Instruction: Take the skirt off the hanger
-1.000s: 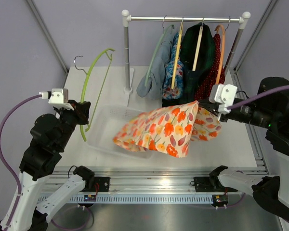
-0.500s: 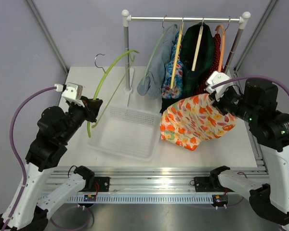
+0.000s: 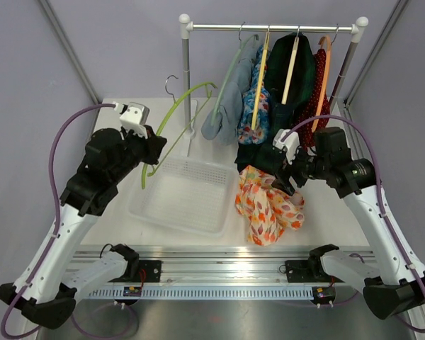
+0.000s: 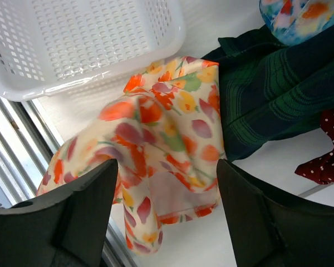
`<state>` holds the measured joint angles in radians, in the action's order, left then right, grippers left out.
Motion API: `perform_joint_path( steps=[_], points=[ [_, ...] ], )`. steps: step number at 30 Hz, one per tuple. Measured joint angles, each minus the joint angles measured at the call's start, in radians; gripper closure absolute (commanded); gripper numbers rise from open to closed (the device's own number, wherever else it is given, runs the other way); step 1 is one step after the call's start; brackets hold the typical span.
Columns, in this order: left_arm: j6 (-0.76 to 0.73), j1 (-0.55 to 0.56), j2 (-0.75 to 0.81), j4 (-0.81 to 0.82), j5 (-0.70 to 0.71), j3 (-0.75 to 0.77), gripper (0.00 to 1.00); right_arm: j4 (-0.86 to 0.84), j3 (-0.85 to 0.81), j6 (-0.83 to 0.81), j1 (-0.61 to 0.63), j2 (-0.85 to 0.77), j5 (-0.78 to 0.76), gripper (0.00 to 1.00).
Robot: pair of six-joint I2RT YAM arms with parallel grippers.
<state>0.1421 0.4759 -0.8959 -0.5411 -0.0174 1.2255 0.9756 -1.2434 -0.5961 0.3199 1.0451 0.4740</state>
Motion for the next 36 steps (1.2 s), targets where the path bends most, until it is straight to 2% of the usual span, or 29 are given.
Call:
perform_joint_path(
  steps=[5,12,19,29,36],
  points=[
    [-0.007,0.0,-0.095,0.006,0.001,0.05,1.0,-0.062,0.054,0.03,-0.077,-0.033,0.103,0.16],
    [-0.009,0.0,-0.236,0.056,0.007,0.155,1.0,-0.147,0.139,0.063,-0.235,-0.054,0.344,0.16],
    [-0.043,0.0,-0.444,0.113,0.047,0.328,1.0,-0.158,0.205,0.061,-0.269,-0.065,0.486,0.16],
    [-0.064,0.0,-0.677,0.19,0.097,0.562,1.0,-0.159,0.207,0.053,-0.273,-0.085,0.542,0.16],
    [-0.065,0.0,-0.772,0.203,0.111,0.638,1.0,-0.158,0.207,0.047,-0.273,-0.085,0.541,0.15]
  ],
)
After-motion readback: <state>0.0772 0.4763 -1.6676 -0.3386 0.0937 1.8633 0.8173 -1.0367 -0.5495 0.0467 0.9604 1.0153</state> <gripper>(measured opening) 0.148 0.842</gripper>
